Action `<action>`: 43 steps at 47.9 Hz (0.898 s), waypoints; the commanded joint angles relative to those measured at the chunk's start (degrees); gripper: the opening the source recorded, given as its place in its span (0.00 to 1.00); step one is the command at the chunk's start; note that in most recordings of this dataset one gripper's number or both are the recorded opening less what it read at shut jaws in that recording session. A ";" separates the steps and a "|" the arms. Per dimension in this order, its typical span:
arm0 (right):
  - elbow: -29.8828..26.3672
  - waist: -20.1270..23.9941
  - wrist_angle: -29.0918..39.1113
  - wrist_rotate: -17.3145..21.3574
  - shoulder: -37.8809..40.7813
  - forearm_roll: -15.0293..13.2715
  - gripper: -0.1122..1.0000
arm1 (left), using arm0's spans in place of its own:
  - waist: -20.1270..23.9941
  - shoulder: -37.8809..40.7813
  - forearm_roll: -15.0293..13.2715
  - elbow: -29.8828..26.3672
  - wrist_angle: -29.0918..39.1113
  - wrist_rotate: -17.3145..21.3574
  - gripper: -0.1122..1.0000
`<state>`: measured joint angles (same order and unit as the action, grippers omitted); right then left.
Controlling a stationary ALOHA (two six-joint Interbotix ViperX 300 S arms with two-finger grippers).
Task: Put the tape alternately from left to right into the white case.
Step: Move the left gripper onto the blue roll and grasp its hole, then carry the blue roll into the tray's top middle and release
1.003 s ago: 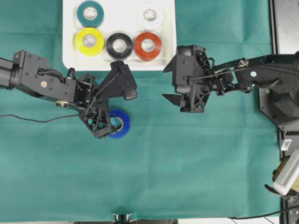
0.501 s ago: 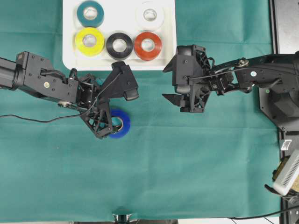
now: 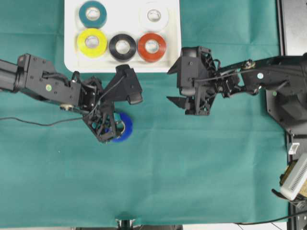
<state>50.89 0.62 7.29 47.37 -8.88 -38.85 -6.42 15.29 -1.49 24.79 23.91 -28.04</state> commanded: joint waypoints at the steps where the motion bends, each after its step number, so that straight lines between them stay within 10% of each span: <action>1: -0.70 0.09 -0.35 0.00 -1.23 -0.18 0.88 | -0.09 -0.88 0.09 -0.70 -0.18 -0.09 0.34; 43: -0.97 0.18 -0.35 0.09 -1.23 -0.18 0.88 | 3.34 -10.11 0.35 -0.62 2.20 2.72 0.34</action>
<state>50.89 0.62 7.29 47.37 -8.96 -38.85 -4.22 7.29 -1.32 24.96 26.19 -25.31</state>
